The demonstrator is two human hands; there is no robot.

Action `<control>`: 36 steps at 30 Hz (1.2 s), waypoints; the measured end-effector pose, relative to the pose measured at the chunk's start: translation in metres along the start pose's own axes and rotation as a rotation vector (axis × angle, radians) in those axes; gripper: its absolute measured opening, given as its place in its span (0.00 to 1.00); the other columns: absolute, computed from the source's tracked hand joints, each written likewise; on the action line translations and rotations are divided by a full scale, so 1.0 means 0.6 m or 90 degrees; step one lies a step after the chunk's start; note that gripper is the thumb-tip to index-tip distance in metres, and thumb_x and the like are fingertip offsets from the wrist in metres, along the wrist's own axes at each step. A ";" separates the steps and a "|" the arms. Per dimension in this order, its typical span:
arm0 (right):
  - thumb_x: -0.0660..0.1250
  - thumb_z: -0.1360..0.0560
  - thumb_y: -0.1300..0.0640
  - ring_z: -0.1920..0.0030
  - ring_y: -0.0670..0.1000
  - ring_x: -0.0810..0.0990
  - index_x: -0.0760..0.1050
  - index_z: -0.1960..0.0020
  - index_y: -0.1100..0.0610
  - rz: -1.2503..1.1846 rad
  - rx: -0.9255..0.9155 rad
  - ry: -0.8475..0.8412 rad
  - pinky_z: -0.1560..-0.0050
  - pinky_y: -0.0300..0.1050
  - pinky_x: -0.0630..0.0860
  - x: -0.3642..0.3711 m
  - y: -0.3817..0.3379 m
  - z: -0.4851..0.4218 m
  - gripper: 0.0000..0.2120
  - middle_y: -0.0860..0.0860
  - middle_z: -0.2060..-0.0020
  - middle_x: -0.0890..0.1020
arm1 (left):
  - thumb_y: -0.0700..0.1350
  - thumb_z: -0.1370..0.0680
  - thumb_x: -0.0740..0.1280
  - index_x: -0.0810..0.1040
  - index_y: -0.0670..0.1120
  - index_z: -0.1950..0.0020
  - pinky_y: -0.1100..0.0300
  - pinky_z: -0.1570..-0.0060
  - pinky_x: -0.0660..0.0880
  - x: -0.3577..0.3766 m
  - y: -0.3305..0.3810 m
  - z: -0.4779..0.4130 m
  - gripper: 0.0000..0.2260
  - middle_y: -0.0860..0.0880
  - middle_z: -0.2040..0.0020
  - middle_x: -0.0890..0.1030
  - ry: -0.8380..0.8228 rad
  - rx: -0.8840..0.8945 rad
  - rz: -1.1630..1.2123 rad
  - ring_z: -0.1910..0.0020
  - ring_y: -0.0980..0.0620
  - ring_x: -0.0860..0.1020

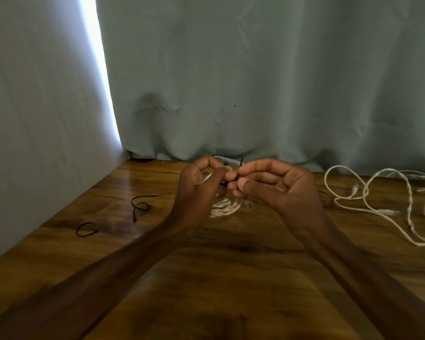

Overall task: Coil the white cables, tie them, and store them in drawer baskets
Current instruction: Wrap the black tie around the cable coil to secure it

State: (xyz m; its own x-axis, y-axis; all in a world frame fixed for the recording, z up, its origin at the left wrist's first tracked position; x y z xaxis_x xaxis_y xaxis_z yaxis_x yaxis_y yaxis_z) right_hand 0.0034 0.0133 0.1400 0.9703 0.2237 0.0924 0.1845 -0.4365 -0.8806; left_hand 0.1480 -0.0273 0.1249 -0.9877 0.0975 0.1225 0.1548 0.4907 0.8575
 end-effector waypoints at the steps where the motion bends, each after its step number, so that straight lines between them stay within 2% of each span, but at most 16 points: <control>1: 0.73 0.28 0.68 0.50 0.64 0.87 0.79 0.45 0.67 -0.014 0.011 0.009 0.49 0.49 0.85 -0.001 0.000 0.000 0.12 0.64 0.52 0.87 | 0.33 0.19 0.65 0.74 0.41 0.60 0.66 0.74 0.68 0.000 0.001 0.001 0.10 0.46 0.66 0.79 -0.001 0.004 0.000 0.72 0.56 0.73; 4: 0.74 0.29 0.63 0.55 0.58 0.89 0.78 0.44 0.65 -0.028 0.043 0.025 0.54 0.44 0.85 -0.003 0.004 -0.001 0.15 0.61 0.54 0.88 | 0.33 0.19 0.64 0.74 0.40 0.60 0.67 0.74 0.68 0.005 0.003 0.003 0.10 0.47 0.67 0.79 -0.012 0.017 -0.009 0.73 0.57 0.73; 8: 0.71 0.24 0.61 0.56 0.55 0.88 0.82 0.47 0.64 0.002 0.065 0.052 0.55 0.43 0.85 -0.014 0.004 -0.003 0.09 0.60 0.55 0.88 | 0.37 0.20 0.67 0.75 0.43 0.60 0.66 0.72 0.70 0.006 0.007 0.006 0.08 0.42 0.63 0.79 -0.007 0.040 -0.030 0.69 0.56 0.75; 13: 0.72 0.28 0.56 0.56 0.52 0.85 0.84 0.48 0.62 -0.008 0.119 0.049 0.60 0.41 0.83 -0.024 0.007 -0.006 0.13 0.58 0.53 0.87 | 0.36 0.20 0.69 0.76 0.41 0.58 0.53 0.64 0.77 0.008 0.014 0.010 0.07 0.34 0.58 0.82 -0.009 0.058 -0.065 0.62 0.45 0.80; 15: 0.74 0.30 0.56 0.58 0.51 0.84 0.85 0.50 0.62 -0.015 0.157 0.041 0.61 0.40 0.82 -0.024 0.014 -0.004 0.12 0.58 0.55 0.87 | 0.36 0.20 0.69 0.77 0.41 0.58 0.54 0.65 0.77 0.010 0.017 0.011 0.07 0.36 0.61 0.82 -0.014 0.060 -0.068 0.63 0.46 0.80; 18: 0.75 0.33 0.58 0.62 0.48 0.84 0.86 0.50 0.63 -0.049 0.218 0.028 0.61 0.37 0.82 -0.020 0.024 0.001 0.13 0.58 0.58 0.86 | 0.37 0.22 0.69 0.78 0.43 0.59 0.60 0.69 0.74 0.021 0.022 0.013 0.06 0.46 0.67 0.81 -0.043 0.074 -0.064 0.68 0.52 0.78; 20: 0.75 0.32 0.60 0.63 0.47 0.84 0.86 0.49 0.64 -0.074 0.255 0.029 0.62 0.36 0.82 -0.022 0.030 0.004 0.13 0.57 0.58 0.86 | 0.39 0.23 0.68 0.78 0.43 0.59 0.61 0.70 0.71 0.028 0.020 0.016 0.05 0.49 0.69 0.79 -0.063 0.074 -0.055 0.71 0.54 0.75; 23: 0.75 0.29 0.63 0.63 0.47 0.84 0.86 0.48 0.64 -0.091 0.298 0.036 0.63 0.35 0.82 -0.027 0.038 0.008 0.11 0.58 0.58 0.86 | 0.37 0.23 0.69 0.77 0.41 0.58 0.63 0.71 0.70 0.032 0.017 0.018 0.04 0.52 0.70 0.79 -0.076 0.065 -0.056 0.73 0.57 0.75; 28: 0.75 0.28 0.63 0.62 0.47 0.86 0.86 0.48 0.64 -0.092 0.320 0.045 0.63 0.36 0.82 -0.031 0.043 0.010 0.10 0.57 0.57 0.87 | 0.40 0.24 0.69 0.78 0.41 0.58 0.62 0.71 0.69 0.029 0.014 0.016 0.04 0.51 0.70 0.79 -0.071 0.056 -0.068 0.74 0.57 0.75; 32: 0.75 0.31 0.63 0.61 0.48 0.87 0.86 0.49 0.64 -0.096 0.329 0.044 0.61 0.36 0.83 -0.031 0.042 0.013 0.12 0.58 0.56 0.87 | 0.43 0.25 0.71 0.79 0.43 0.59 0.62 0.71 0.69 0.021 0.009 0.011 0.05 0.49 0.71 0.79 -0.051 0.047 -0.081 0.75 0.56 0.73; 36: 0.74 0.34 0.65 0.58 0.49 0.88 0.85 0.48 0.65 -0.108 0.333 0.040 0.59 0.37 0.83 -0.027 0.040 0.015 0.14 0.59 0.53 0.88 | 0.40 0.23 0.71 0.78 0.42 0.60 0.62 0.71 0.69 0.015 0.004 0.007 0.06 0.52 0.72 0.79 -0.036 0.043 -0.089 0.75 0.57 0.73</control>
State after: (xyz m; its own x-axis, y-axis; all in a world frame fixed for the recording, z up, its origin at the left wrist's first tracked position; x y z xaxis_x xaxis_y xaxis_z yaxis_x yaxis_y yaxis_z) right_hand -0.0095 0.0070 0.1134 0.9441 0.1932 0.2671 0.2526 0.0963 -0.9628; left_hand 0.1399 -0.0218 0.1263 -0.9971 0.0718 -0.0257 0.0189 0.5595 0.8286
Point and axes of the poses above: each hand's wrist, its own z-axis away from the middle knuckle, its own x-axis out of the palm, y = z × x, the point moved 10 cm from there along -z, towards the middle knuckle
